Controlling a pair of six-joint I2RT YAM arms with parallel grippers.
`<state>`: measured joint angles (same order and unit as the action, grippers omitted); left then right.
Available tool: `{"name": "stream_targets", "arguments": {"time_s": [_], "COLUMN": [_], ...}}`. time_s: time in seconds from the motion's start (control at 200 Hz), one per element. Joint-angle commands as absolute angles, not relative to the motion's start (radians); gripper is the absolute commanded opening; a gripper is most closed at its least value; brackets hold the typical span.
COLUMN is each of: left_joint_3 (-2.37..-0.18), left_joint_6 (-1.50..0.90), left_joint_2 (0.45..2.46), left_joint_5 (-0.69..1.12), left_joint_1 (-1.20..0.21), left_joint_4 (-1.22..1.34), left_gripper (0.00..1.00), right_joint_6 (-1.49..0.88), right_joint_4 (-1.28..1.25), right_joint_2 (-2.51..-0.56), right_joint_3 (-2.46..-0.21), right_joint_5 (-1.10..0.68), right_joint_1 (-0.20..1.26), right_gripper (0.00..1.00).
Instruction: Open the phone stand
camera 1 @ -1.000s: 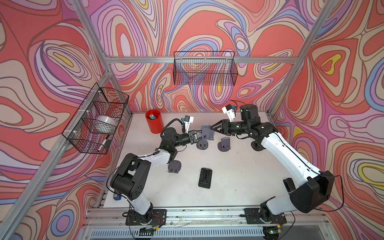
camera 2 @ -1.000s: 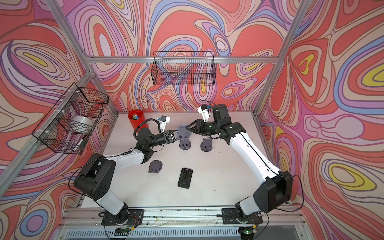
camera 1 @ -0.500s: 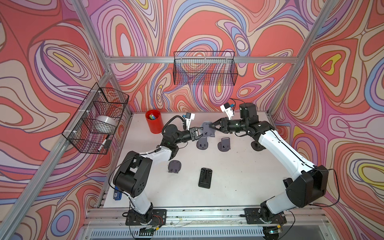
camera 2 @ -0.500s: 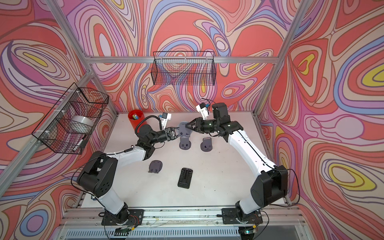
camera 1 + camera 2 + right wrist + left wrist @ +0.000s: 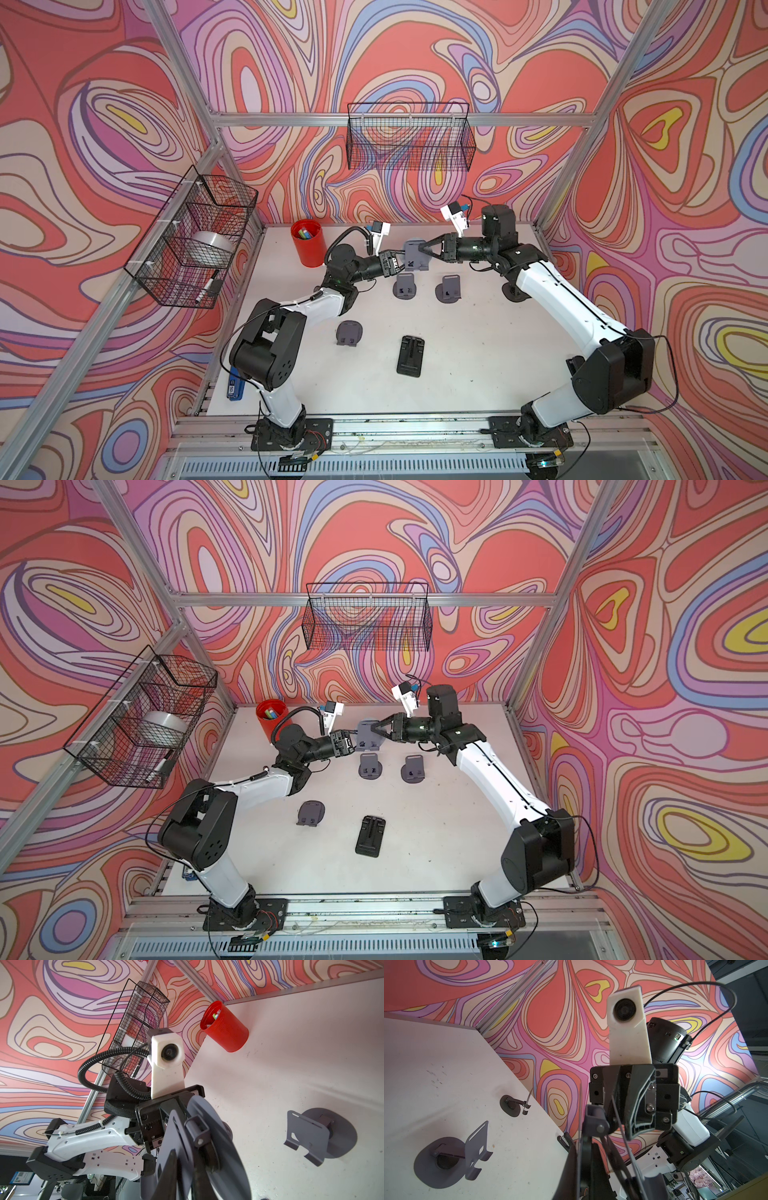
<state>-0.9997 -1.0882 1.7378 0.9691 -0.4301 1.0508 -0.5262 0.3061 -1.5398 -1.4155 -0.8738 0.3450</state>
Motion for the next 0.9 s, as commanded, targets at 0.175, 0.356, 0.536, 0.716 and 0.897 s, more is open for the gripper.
{"name": "stream_targets", "arguments": {"time_s": [0.175, 0.356, 0.536, 0.716, 0.897], "left_joint_3": [-1.079, -1.096, -1.103, -1.113, -1.118], "left_joint_6": [-1.111, -1.128, -1.179, -1.197, -1.201], "left_joint_2": [1.727, 1.731, 1.745, 1.757, 1.760], "left_joint_5": [0.983, 0.991, 1.003, 1.006, 1.014], "left_joint_1": [-0.423, -0.414, -0.408, -0.404, -0.395], "left_joint_4": [0.874, 0.801, 0.791, 0.747, 0.707], "left_gripper": [0.00, 0.00, 0.00, 0.00, 0.00], "right_joint_6": [-0.349, -0.292, -0.226, -0.123, -0.029], "right_joint_4": [0.222, 0.127, 0.087, 0.135, 0.224], "right_joint_2": [-1.496, -1.450, -1.396, -1.355, -1.335], "right_joint_3": [-1.364, -1.290, -1.242, -1.234, -1.262], "right_joint_5": [-0.941, -0.978, -0.995, -0.983, -0.985], "right_joint_1": [0.356, 0.356, 0.356, 0.356, 0.356], "right_gripper": [0.03, 0.00, 0.00, 0.00, 0.00]}}
